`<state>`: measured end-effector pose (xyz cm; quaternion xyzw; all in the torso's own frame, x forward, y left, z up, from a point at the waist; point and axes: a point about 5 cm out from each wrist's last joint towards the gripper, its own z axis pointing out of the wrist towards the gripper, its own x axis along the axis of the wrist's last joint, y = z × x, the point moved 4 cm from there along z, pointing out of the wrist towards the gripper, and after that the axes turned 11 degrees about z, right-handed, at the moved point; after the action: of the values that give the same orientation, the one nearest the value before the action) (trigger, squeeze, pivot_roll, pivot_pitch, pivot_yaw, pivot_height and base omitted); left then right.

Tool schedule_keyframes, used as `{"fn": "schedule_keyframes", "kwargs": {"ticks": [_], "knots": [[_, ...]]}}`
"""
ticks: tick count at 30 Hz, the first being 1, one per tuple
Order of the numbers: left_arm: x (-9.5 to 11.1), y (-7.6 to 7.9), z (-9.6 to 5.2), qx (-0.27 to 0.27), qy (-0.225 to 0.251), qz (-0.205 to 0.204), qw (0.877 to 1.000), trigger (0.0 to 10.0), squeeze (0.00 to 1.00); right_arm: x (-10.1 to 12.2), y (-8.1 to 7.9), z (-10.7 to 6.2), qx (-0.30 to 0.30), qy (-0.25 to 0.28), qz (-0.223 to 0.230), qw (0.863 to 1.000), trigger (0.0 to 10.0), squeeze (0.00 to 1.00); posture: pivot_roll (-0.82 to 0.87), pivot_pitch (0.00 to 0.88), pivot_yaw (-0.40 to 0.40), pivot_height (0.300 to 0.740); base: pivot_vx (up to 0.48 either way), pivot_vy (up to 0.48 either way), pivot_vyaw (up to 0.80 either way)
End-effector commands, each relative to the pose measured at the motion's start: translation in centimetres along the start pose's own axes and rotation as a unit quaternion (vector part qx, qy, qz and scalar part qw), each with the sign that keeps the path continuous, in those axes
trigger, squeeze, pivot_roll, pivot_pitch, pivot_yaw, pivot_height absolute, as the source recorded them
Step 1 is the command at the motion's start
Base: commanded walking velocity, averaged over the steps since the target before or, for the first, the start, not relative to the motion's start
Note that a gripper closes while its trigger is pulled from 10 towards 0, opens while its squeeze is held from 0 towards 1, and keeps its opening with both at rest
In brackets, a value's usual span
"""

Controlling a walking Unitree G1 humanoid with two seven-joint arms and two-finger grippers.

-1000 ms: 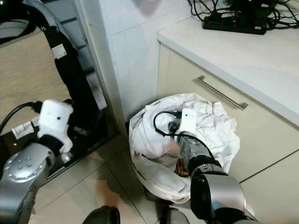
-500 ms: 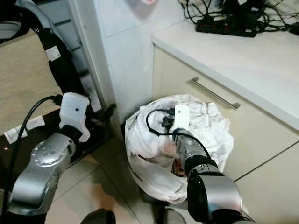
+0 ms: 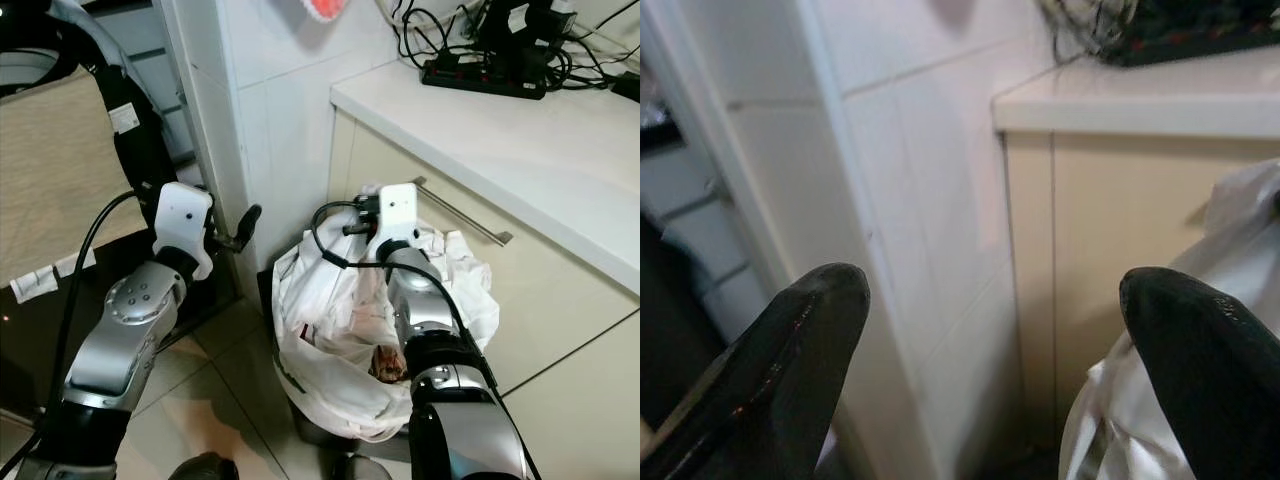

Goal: Clothes washing

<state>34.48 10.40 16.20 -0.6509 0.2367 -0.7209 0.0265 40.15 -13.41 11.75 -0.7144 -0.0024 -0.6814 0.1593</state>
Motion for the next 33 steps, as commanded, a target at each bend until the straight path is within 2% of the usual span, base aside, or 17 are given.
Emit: {"fn": "schedule_keyframes", "kwargs": {"ticks": [1,4,10,17,25,26,27,28,30,33], "knots": [[0.3,0.0,0.5,0.004,0.009,0.005,1.000,10.0,0.00,2.2,0.4,0.0,-0.003,0.044,0.009,0.999,0.0,0.00,-0.07,0.000,-0.024,0.740,0.000,0.000,0.00],[0.6,-0.3,1.1,0.007,0.020,0.008,1.000,10.0,0.00,3.4,-0.2,0.1,0.005,0.068,0.009,0.998,0.0,0.00,-0.07,0.000,-0.017,0.740,0.000,0.000,0.48],[1.0,-0.5,1.6,0.014,0.035,0.010,0.999,10.0,0.00,4.5,-1.6,0.5,0.023,0.082,0.006,0.996,0.0,0.00,-0.06,0.000,-0.016,0.740,0.000,0.000,0.67],[0.8,-0.8,1.5,0.031,0.036,0.013,0.999,10.0,0.00,5.4,-2.0,0.8,0.030,0.089,0.005,0.996,0.0,0.00,-0.04,0.000,-0.030,0.740,0.000,0.000,0.63],[0.7,-0.9,1.5,0.034,0.035,0.013,0.999,10.0,0.00,5.4,-2.0,0.8,0.031,0.089,0.005,0.996,0.0,0.00,-0.04,0.000,-0.030,0.740,0.000,0.000,0.64],[0.6,-1.0,1.3,0.046,0.032,0.015,0.998,10.0,0.00,5.9,-2.1,0.9,0.032,0.096,0.001,0.995,0.0,0.00,-0.02,0.000,-0.046,0.740,0.000,0.000,0.61],[0.4,-1.1,1.1,0.060,0.028,0.018,0.998,10.0,0.00,7.9,-2.6,1.1,0.041,0.125,-0.006,0.991,0.0,0.00,-0.02,0.000,-0.046,0.740,0.000,0.000,0.59],[0.4,-1.1,1.1,0.060,0.028,0.018,0.998,10.0,0.00,7.9,-2.6,1.1,0.041,0.125,-0.006,0.991,0.0,0.00,-0.02,0.000,-0.046,0.740,0.000,0.000,0.59],[0.3,-1.1,1.0,0.062,0.028,0.018,0.998,10.0,0.00,10.8,-3.3,1.3,0.052,0.163,-0.013,0.985,0.0,0.00,-0.02,0.000,-0.044,0.740,0.000,0.000,0.59],[0.3,-1.1,1.1,0.062,0.029,0.018,0.998,10.0,0.00,12.3,-3.9,1.3,0.064,0.184,-0.018,0.981,0.0,0.00,-0.02,0.000,-0.044,0.740,0.000,0.000,0.59]]}}
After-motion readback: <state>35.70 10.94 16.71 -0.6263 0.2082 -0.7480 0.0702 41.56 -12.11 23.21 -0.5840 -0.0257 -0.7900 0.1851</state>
